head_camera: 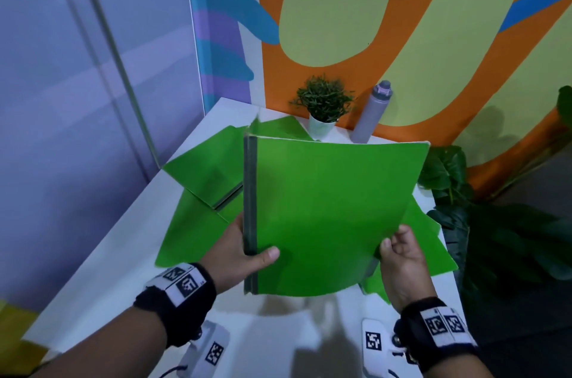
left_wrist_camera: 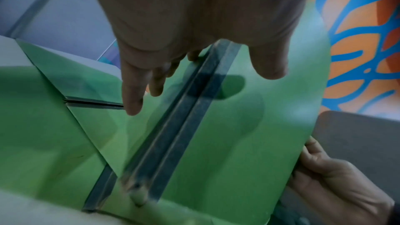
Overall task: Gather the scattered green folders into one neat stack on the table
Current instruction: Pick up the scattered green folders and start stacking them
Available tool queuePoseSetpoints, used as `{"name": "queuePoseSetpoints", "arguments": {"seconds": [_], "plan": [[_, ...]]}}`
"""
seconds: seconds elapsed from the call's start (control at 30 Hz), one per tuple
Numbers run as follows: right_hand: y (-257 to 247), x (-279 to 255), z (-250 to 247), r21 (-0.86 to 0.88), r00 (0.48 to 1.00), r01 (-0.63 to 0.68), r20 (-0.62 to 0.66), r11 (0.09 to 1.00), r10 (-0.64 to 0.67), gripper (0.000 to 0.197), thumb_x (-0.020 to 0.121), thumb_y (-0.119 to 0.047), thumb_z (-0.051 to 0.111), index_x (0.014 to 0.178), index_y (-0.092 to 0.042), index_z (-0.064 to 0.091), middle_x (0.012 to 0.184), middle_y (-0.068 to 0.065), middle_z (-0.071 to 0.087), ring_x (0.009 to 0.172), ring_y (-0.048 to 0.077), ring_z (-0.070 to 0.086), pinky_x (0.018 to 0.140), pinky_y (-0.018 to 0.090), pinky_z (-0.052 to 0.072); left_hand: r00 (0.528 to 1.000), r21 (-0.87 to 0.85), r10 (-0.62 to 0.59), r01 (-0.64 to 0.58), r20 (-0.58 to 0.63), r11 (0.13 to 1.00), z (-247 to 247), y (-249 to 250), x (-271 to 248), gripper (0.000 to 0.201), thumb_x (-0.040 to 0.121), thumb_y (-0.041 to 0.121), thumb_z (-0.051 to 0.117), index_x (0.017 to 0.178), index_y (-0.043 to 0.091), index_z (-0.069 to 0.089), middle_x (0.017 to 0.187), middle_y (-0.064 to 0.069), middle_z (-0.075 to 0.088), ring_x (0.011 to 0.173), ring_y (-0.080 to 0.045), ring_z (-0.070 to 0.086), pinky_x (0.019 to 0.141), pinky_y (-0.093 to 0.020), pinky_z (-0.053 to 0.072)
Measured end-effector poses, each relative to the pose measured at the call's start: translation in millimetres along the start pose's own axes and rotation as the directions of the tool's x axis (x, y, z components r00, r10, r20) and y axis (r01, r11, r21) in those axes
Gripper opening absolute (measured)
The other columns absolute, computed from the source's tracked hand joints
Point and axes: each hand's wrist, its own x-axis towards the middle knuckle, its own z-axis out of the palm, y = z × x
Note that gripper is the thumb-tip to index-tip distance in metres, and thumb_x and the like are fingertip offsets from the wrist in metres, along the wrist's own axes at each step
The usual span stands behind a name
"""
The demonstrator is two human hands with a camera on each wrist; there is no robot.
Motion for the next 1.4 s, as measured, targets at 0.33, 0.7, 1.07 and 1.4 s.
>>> {"name": "queuePoseSetpoints", "arguments": {"seconds": [0.33, 0.7, 1.07, 1.4], "plan": [[17, 11, 32, -0.178, 0.988, -0.078, 0.118, 0.981, 0.100, 0.067, 0.083, -0.033, 0.067, 0.138, -0.035, 0.029, 0.117, -0.009, 0.032, 0.127, 0.013, 0.040, 0.106, 0.038, 0.030, 0.989, 0.019, 0.052, -0.050, -0.136, 0.999, -26, 13, 4, 0.062, 0.084, 0.022, 0.067, 0.139, 0.017, 0.038, 0.142, 0.006, 0.043, 0.133, -0.017, 0.039, 0.112, -0.039, 0.030], [64, 41, 49, -0.449, 0.987, -0.123, 0.041, 0.885, 0.158, 0.038, 0.092, -0.016, 0.055, 0.128, -0.016, 0.046, 0.106, 0.003, 0.057, 0.107, 0.021, 0.054, 0.103, 0.046, 0.040, 0.952, 0.056, -0.025, 0.044, -0.306, 0.997, -51, -13, 19, 0.022, 0.090, 0.020, 0.058, 0.110, 0.015, 0.050, 0.081, 0.001, 0.055, 0.081, -0.013, 0.051, 0.089, -0.036, 0.046], [150, 84, 32, -0.993, 0.881, -0.106, -0.068, 0.056, 0.468, 0.082, 0.076, -0.061, 0.057, 0.142, -0.054, 0.008, 0.158, -0.001, -0.017, 0.139, 0.049, -0.013, 0.101, 0.075, 0.018, 0.855, 0.036, -0.078, 0.112, -0.513, 0.993, -87, -60, 36, 0.016, 0.091, 0.020, 0.057, 0.098, 0.010, 0.047, 0.078, -0.010, 0.050, 0.071, -0.021, 0.048, 0.065, -0.032, 0.040], [145, 42, 10, -0.996, 0.848, 0.078, 0.045, -0.041, 0.528, 0.069, 0.084, -0.058, 0.046, 0.136, -0.064, 0.001, 0.157, -0.005, -0.019, 0.139, 0.047, -0.016, 0.097, 0.079, 0.013, 0.886, 0.026, -0.130, 0.157, -0.445, 0.987, -86, -73, 27, 0.015, 0.091, 0.018, 0.057, 0.102, 0.013, 0.047, 0.081, -0.009, 0.054, 0.077, -0.024, 0.050, 0.066, -0.033, 0.038]]}}
